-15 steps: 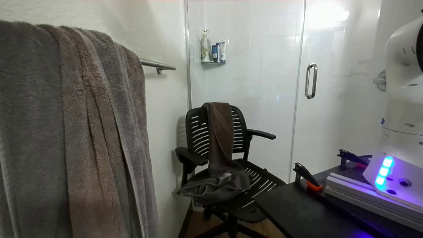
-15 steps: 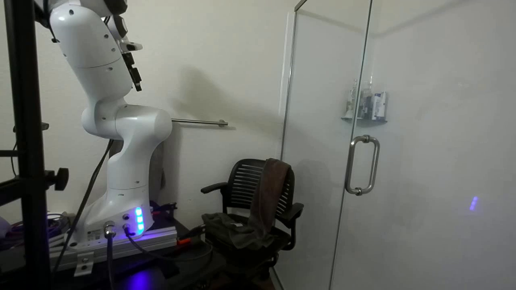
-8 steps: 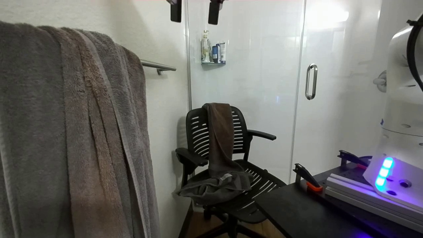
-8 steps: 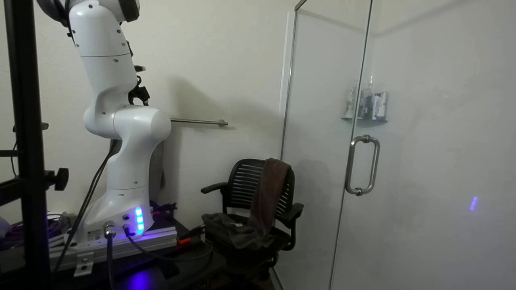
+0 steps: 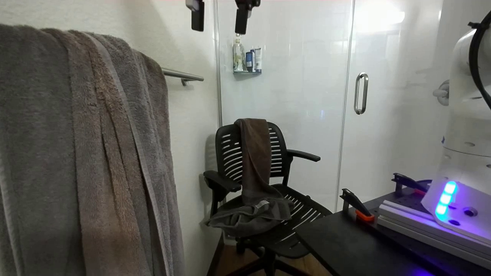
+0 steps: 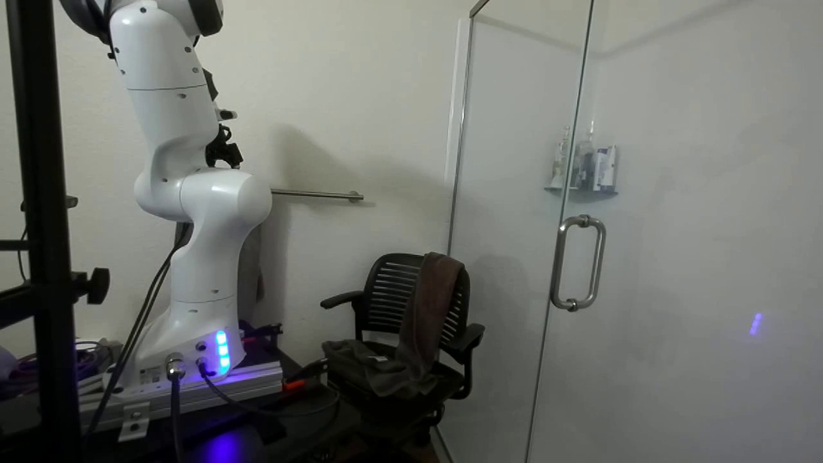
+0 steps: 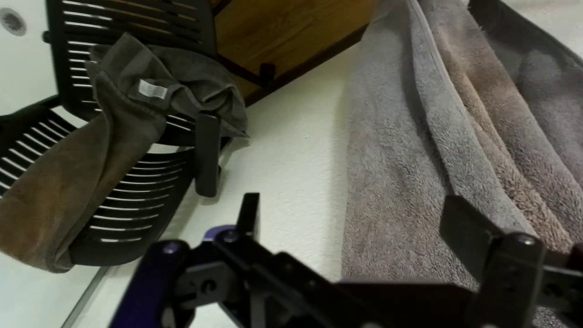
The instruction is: Hang the brown towel on the backrest of the black chair, remove the grey towel from the rail and put it on the seat of the black chair
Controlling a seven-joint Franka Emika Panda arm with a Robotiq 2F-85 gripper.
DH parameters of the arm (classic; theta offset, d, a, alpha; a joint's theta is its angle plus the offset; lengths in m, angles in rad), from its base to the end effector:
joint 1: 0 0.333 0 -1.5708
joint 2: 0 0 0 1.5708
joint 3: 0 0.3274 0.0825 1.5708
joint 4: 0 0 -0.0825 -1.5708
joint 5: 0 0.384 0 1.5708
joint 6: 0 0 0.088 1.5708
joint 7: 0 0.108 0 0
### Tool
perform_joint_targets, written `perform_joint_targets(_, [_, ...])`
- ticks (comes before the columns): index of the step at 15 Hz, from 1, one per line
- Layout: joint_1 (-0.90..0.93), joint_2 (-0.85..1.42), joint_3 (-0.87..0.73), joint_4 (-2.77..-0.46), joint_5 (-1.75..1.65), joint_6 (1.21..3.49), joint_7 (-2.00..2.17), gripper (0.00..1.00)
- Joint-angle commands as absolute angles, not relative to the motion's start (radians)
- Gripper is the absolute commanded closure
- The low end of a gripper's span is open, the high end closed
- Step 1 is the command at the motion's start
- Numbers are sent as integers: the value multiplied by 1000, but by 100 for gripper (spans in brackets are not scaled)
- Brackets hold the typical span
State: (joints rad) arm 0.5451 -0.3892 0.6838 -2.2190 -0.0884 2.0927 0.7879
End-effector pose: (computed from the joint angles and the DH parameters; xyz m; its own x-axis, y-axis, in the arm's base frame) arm 0.1363 0.4571 0.5247 0.8322 0.4369 0.3414 0.4263 -0.8979 0.1099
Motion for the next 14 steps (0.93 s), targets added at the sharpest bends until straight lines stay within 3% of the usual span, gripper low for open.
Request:
perform_joint_targets(1, [535,-326,642,-2293,13,2326,592,0])
perform_joint_targets(6, [557,-139,643,-2266,146,2517,327,0])
perform_joint_targets(10, [592,-5,659,-2199,182,2542,143,0])
perform_joint_targets(14, [591,29,659,-2204,-136,2515,244,0])
